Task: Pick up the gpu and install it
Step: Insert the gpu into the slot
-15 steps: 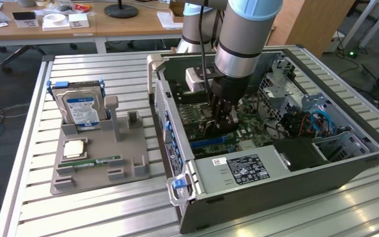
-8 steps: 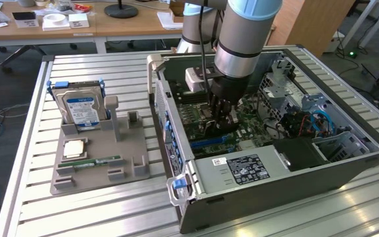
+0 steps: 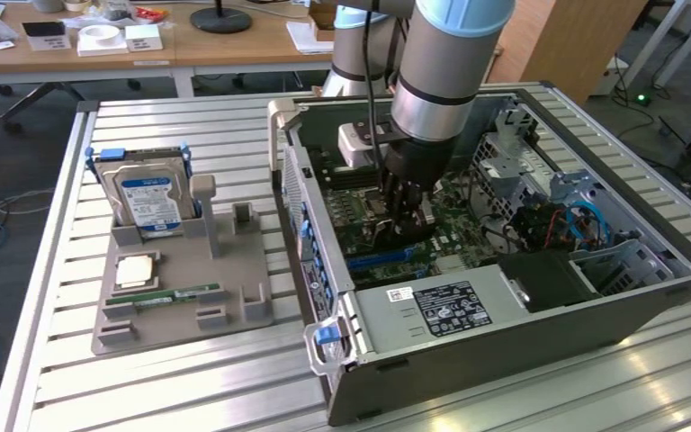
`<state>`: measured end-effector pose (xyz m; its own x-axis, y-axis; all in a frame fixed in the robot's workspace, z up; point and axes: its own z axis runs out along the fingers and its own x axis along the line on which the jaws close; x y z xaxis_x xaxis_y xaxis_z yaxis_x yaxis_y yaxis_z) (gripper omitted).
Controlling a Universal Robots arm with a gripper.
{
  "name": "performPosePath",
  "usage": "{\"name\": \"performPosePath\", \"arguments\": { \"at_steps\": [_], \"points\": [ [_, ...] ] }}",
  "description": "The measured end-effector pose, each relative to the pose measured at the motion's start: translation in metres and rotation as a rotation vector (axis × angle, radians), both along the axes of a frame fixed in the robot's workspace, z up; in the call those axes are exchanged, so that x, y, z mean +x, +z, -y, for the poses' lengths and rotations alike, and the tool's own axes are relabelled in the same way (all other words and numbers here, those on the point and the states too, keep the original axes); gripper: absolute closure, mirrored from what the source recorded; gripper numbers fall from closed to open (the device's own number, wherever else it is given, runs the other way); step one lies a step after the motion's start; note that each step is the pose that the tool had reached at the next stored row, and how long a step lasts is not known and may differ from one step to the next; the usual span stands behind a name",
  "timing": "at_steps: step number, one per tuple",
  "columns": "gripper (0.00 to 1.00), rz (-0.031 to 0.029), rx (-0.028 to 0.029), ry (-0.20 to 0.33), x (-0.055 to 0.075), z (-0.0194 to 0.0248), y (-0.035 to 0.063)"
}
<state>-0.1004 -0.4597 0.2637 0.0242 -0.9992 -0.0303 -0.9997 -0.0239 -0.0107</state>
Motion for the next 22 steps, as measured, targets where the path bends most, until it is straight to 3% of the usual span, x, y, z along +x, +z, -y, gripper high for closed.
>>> {"name": "performPosePath", "arguments": {
  "at_steps": [22],
  "points": [
    [0.74, 0.0010, 0.0000, 0.001, -0.0016, 0.0000, -0.0045]
  ]
}}
